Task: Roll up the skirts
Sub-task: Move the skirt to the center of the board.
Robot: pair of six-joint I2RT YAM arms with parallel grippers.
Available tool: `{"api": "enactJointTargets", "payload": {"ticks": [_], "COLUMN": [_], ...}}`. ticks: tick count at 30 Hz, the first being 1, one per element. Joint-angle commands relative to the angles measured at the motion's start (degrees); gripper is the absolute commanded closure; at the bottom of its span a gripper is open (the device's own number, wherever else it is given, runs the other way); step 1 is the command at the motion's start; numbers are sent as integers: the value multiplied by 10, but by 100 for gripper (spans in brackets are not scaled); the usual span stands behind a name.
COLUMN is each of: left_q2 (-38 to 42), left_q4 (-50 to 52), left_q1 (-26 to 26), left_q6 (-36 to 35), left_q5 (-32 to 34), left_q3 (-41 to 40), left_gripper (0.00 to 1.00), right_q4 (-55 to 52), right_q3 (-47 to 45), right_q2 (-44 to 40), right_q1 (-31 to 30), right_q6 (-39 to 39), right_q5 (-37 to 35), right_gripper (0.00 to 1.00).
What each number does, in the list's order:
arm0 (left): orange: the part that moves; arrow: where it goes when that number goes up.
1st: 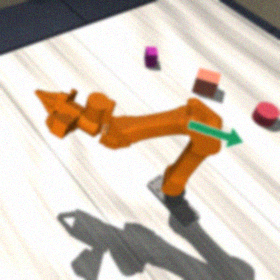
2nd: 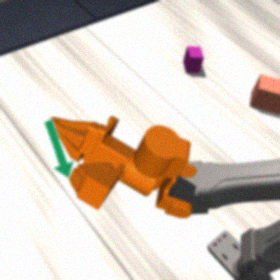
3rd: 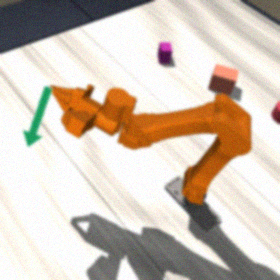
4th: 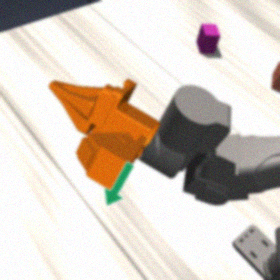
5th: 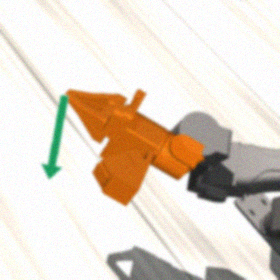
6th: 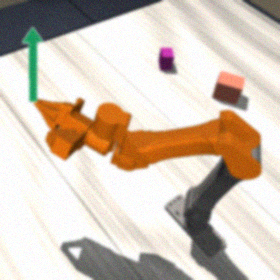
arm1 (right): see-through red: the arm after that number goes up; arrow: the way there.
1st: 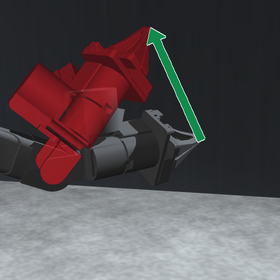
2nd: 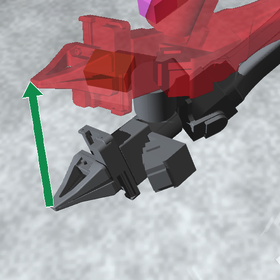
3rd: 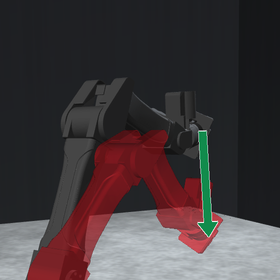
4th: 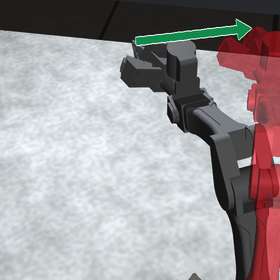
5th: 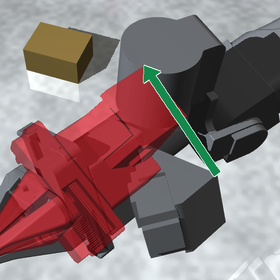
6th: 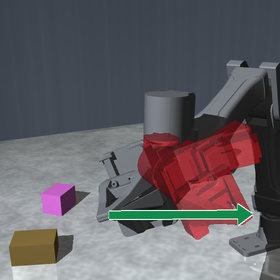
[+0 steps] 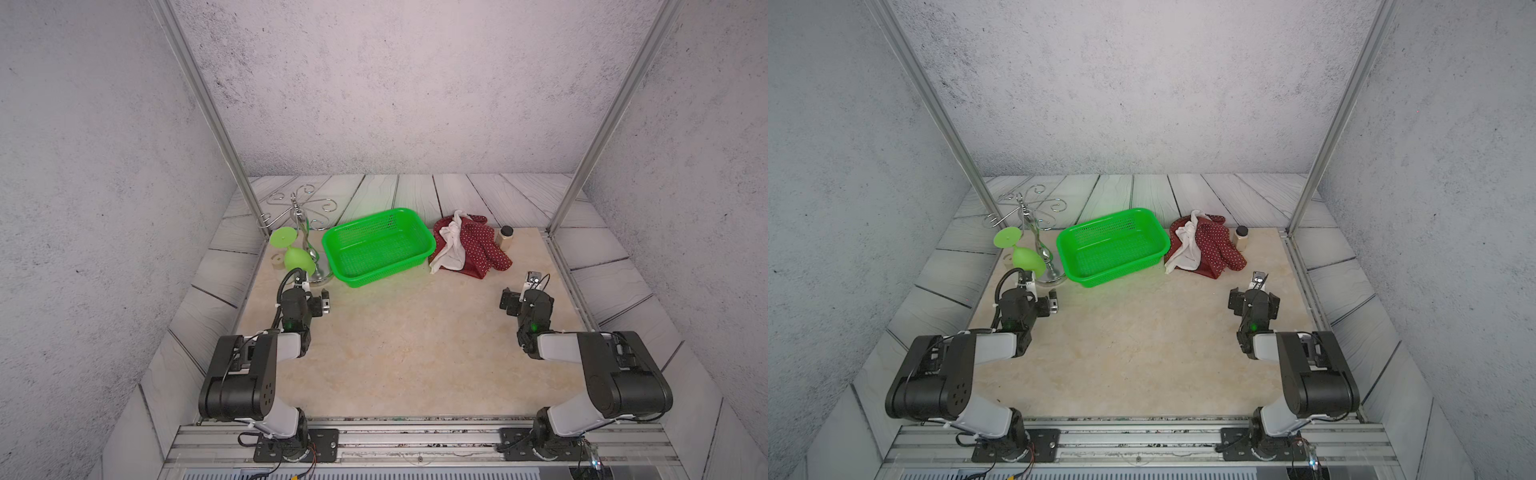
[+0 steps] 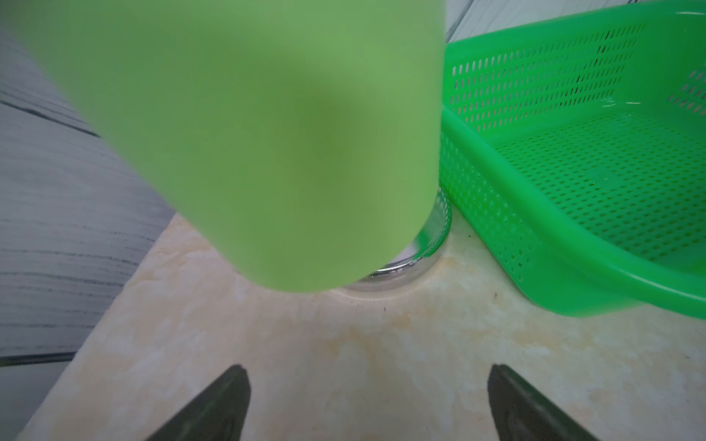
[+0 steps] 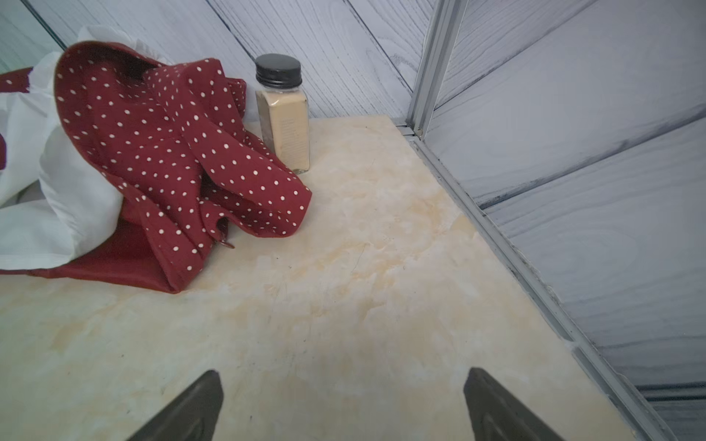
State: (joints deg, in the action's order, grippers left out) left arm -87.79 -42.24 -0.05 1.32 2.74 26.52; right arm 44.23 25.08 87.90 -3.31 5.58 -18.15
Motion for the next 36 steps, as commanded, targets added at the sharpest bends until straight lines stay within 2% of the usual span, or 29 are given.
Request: {"api": "enactJointTargets", "payload": {"ticks": [1, 36], "left_q2": [-1, -1], "left_q4": [-2, -5], "left_q1": [2, 3], "left_q6": [0, 0], "left_q5": [2, 2], "left_q3": [6, 6], "left_gripper": [0, 1], "right_q4": [-5, -17], "right_q3": [1, 7], "right_q2": [0, -1], "right_q1": [-1, 1], "right_q6": [0, 3], "right_q5": [-4, 0], "right_gripper": [1, 1]}}
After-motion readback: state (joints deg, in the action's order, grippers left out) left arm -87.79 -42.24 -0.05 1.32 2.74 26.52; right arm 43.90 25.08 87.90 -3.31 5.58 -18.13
